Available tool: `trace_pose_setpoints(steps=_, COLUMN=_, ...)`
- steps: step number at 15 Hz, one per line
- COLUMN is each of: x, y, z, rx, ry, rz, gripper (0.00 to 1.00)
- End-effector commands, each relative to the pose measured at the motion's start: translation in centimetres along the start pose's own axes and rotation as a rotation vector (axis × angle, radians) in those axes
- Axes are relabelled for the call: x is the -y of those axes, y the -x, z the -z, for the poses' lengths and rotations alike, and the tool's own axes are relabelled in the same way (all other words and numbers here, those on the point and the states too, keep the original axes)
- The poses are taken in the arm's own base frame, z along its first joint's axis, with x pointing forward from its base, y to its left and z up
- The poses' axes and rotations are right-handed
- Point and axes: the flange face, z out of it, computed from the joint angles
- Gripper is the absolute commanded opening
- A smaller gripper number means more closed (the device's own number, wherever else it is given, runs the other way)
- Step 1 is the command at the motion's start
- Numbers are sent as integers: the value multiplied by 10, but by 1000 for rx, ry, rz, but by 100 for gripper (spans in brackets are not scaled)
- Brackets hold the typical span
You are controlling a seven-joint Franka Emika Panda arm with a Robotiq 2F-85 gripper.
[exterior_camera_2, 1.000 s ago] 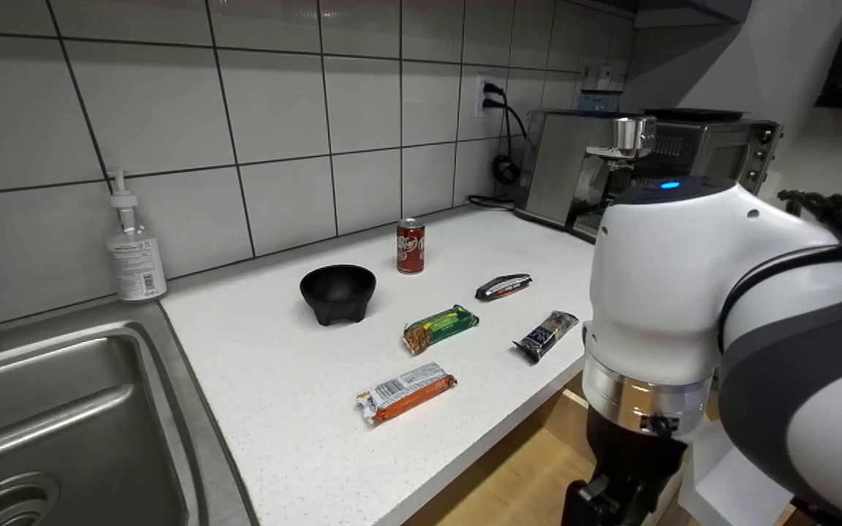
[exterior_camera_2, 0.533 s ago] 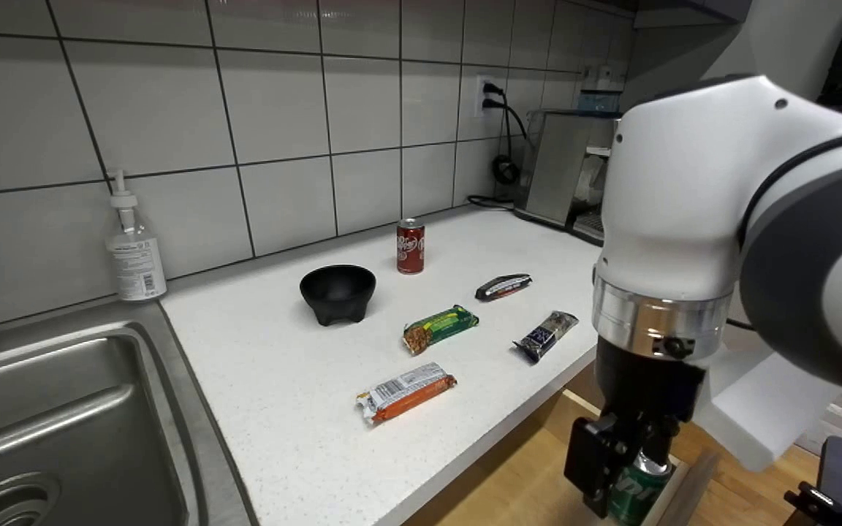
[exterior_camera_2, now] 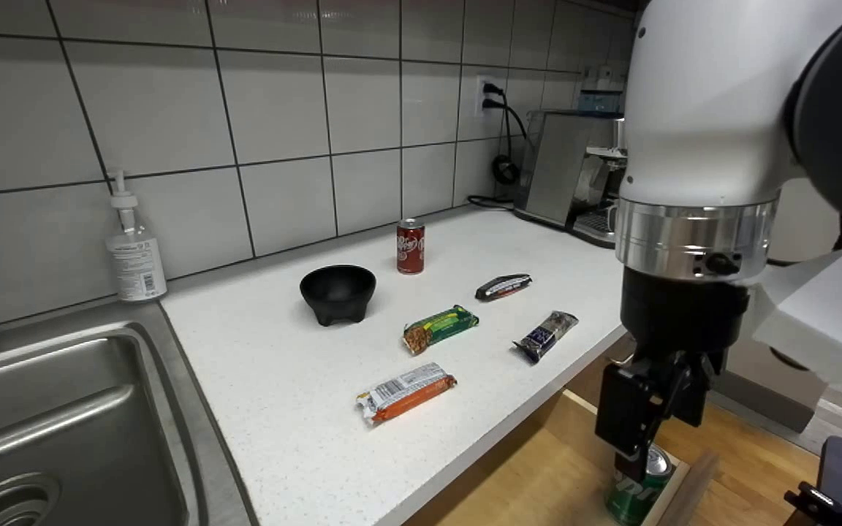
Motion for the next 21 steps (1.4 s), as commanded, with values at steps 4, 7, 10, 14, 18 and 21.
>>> trace_pose_setpoints(steps=4, x=13, y=-8, z=27, rx=36, ry=29, rz=120, gripper=100)
trace_pose_setpoints(steps=7, x=21, y=-21, z=35, rx=29, ry=21, rz=81, gripper=100)
trace_pose_setpoints(steps=10, x=33, y=-37, z=40, rx=23, ry=24, rz=5, gripper=100)
trace_pose_setpoints(steps=14, x=55, y=-61, z=41, rx=13, ry=18, rz=-117, gripper=100)
trace_pose_setpoints(steps=18, x=70, y=-85, z=49, rx=-4, ry=-1, rz=-240, gripper=100)
trace_pose_setpoints(steps=21, x=76, y=-102, z=53, rx=3, ry=-12, rz=-345, gripper=100)
